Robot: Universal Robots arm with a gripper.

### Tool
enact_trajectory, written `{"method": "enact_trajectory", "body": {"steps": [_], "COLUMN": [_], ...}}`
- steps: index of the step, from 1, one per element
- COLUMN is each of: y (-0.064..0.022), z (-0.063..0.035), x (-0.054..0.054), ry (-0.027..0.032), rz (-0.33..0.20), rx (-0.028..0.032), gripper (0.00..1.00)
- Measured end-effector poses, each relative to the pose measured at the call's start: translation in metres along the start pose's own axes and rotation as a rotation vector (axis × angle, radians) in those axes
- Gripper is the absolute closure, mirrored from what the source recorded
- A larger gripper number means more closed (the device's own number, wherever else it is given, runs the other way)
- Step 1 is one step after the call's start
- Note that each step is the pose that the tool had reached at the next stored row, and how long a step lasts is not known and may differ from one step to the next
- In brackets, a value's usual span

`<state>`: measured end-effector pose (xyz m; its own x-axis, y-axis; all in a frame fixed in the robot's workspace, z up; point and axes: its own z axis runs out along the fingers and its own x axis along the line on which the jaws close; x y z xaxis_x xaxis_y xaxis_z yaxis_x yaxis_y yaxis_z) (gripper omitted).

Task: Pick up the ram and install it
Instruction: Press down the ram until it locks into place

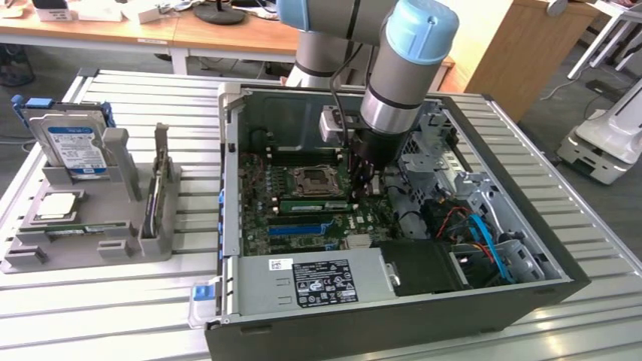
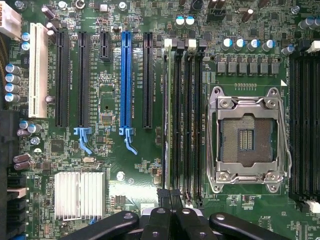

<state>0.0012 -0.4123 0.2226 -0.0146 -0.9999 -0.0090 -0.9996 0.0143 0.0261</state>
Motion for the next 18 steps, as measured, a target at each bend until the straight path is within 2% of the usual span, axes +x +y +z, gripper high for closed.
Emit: {"method": "enact_trajectory", "body": {"steps": [10, 18], "y": [0.0001, 0.0003], "z": [-0.0008, -0.0097], "x": [-0.0001, -0.0001], "ry": [-0.0009, 0.0000], "rz": [0.000, 0.000], "rx": [-0.0003, -0.0001], "gripper": [0.89, 0.89]}}
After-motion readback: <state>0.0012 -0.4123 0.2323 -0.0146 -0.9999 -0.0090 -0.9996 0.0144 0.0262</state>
